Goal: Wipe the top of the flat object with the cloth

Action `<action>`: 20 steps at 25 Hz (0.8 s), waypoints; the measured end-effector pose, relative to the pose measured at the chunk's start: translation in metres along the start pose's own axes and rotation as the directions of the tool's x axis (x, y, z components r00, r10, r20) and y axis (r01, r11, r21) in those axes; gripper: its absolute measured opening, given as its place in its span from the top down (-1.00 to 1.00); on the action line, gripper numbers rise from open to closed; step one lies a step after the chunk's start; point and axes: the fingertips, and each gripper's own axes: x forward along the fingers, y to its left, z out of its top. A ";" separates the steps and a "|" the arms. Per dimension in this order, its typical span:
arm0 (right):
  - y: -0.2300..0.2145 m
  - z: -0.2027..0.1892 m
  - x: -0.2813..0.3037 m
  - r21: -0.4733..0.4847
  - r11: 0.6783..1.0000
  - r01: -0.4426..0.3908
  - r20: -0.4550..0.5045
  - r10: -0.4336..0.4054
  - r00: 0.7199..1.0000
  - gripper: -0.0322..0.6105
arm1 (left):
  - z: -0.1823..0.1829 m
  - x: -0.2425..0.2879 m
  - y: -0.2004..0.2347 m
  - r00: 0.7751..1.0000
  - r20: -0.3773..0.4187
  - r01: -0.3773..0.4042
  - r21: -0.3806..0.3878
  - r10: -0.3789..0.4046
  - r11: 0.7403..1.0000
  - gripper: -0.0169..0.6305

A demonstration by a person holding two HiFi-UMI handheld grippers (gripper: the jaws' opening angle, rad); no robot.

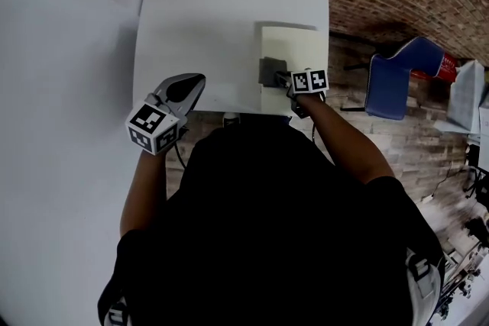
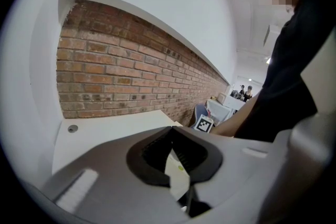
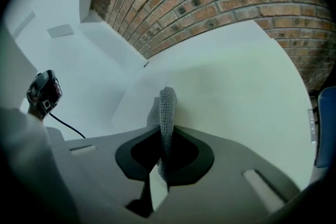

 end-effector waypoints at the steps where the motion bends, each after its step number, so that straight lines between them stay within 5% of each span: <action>1: -0.002 0.000 0.001 0.001 1.000 0.006 0.000 -0.006 1.000 0.87 | 0.000 0.000 0.001 1.000 -0.001 -0.001 0.001 0.001 1.000 0.94; 20: -0.035 -0.003 -0.026 0.002 0.998 0.063 0.018 -0.063 0.998 0.87 | 0.009 0.033 -0.012 0.998 -0.006 0.055 0.005 -0.055 0.998 0.94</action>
